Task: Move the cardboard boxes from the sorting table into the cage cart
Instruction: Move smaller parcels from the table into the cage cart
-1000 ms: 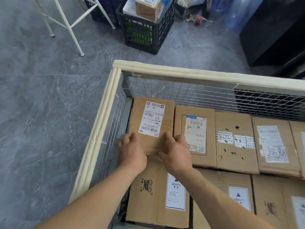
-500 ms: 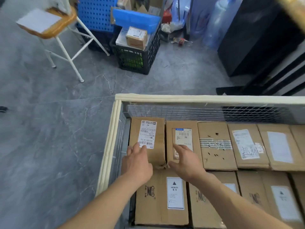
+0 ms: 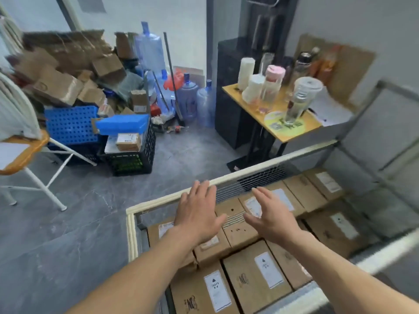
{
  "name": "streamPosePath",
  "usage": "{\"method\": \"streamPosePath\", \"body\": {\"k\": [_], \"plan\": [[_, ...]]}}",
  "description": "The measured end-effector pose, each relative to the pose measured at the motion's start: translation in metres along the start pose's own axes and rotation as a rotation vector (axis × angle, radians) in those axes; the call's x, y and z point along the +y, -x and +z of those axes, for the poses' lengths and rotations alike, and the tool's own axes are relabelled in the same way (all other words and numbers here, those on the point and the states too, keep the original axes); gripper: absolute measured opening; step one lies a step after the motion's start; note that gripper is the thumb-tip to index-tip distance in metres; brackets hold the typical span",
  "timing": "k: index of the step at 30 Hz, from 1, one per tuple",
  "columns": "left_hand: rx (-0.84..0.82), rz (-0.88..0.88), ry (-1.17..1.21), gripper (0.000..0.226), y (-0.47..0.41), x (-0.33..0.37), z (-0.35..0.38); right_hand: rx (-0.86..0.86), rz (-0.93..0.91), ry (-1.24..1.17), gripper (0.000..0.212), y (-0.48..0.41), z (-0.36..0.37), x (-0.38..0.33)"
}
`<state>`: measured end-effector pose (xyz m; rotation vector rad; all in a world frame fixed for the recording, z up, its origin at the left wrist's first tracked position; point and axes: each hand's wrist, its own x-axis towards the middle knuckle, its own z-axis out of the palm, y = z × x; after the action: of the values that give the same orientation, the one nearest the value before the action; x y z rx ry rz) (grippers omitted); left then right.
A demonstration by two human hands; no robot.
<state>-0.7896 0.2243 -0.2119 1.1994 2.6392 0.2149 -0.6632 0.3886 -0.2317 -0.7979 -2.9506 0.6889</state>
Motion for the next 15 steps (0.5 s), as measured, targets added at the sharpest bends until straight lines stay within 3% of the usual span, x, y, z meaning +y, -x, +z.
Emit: {"method": "streamPosePath", "body": {"k": [10,15], "plan": [[0.175,0.432,-0.033,0.082,0.01,0.166,-0.089,0.399,0.264,0.195,0.083,0.134,-0.165,0.057],[0.256,0.594,-0.064,0.085,0.027,0.263,-0.106,0.466,0.419,0.29,0.098,0.209,-0.224,0.102]]}}
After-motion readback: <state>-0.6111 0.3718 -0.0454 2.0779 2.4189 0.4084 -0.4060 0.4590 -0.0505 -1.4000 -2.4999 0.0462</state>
